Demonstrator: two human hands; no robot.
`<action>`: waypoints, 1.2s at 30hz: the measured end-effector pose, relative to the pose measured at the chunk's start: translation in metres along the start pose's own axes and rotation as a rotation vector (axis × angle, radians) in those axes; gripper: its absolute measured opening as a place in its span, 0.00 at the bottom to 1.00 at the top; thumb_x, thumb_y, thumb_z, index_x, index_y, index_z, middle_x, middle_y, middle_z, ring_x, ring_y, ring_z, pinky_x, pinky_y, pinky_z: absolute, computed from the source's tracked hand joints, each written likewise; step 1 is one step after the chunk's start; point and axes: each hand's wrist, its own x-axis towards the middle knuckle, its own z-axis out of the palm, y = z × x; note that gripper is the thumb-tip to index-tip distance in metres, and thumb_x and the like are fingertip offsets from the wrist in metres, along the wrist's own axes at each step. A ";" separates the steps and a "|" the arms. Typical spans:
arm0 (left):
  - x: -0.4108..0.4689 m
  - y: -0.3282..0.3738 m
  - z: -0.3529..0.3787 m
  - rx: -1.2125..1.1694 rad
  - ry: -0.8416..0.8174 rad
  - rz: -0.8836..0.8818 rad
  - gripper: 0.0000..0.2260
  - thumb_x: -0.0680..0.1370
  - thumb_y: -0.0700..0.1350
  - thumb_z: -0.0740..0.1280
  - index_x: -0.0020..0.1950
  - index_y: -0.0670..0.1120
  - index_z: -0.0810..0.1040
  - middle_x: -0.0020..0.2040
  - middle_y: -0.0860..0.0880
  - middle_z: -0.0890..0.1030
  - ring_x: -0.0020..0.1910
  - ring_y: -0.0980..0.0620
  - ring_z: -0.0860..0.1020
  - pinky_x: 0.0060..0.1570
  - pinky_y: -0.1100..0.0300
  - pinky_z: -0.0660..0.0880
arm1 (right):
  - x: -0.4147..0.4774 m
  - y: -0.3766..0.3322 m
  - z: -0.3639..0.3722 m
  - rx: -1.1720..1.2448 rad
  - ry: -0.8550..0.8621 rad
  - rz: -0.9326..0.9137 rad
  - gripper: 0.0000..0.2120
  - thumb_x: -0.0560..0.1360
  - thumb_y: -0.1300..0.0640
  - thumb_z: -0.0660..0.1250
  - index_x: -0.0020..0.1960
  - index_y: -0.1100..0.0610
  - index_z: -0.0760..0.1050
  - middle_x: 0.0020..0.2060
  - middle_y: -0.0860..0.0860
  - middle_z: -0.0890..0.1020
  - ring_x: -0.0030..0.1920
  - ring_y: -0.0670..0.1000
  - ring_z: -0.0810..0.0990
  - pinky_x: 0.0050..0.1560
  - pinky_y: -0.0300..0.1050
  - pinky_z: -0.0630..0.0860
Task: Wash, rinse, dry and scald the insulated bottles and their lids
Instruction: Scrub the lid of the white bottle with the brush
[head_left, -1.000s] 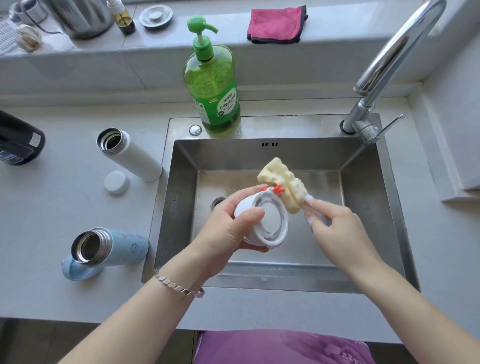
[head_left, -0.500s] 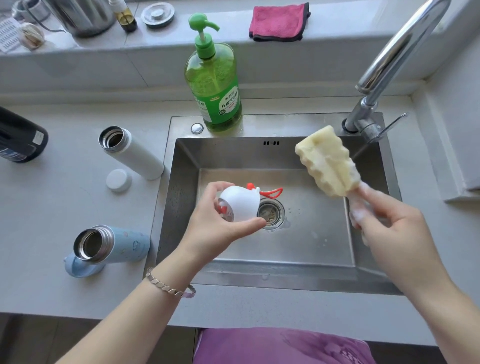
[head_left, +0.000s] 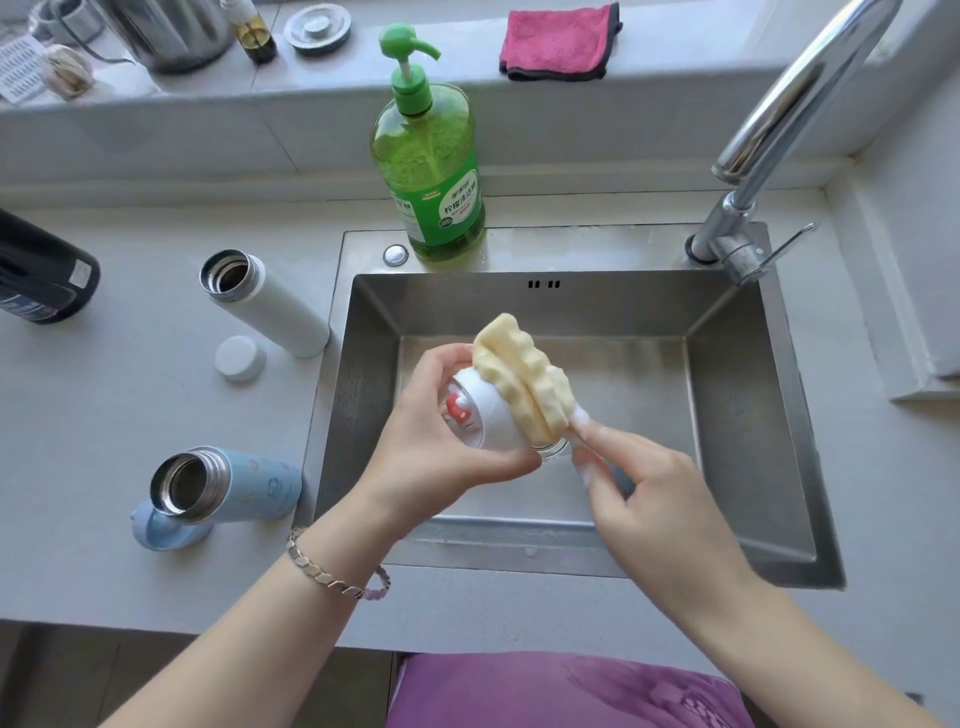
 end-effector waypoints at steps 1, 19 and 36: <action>0.000 0.001 0.000 0.009 0.006 0.002 0.34 0.56 0.40 0.82 0.55 0.55 0.70 0.50 0.56 0.78 0.42 0.68 0.76 0.43 0.76 0.69 | -0.003 -0.001 0.001 0.011 0.010 -0.012 0.18 0.76 0.65 0.63 0.60 0.48 0.77 0.45 0.51 0.84 0.46 0.51 0.79 0.47 0.48 0.73; 0.002 0.001 -0.003 0.128 0.056 0.021 0.29 0.54 0.47 0.82 0.50 0.58 0.72 0.44 0.57 0.81 0.47 0.61 0.79 0.45 0.69 0.74 | -0.008 -0.003 0.000 0.070 0.056 -0.006 0.14 0.75 0.62 0.63 0.57 0.49 0.79 0.45 0.50 0.82 0.40 0.50 0.77 0.39 0.41 0.70; 0.002 0.002 0.005 0.062 -0.034 0.074 0.33 0.61 0.35 0.77 0.59 0.52 0.67 0.50 0.54 0.76 0.42 0.64 0.77 0.39 0.72 0.73 | -0.005 -0.002 -0.004 0.010 0.051 0.094 0.14 0.77 0.59 0.62 0.60 0.50 0.78 0.41 0.54 0.83 0.35 0.53 0.75 0.39 0.51 0.72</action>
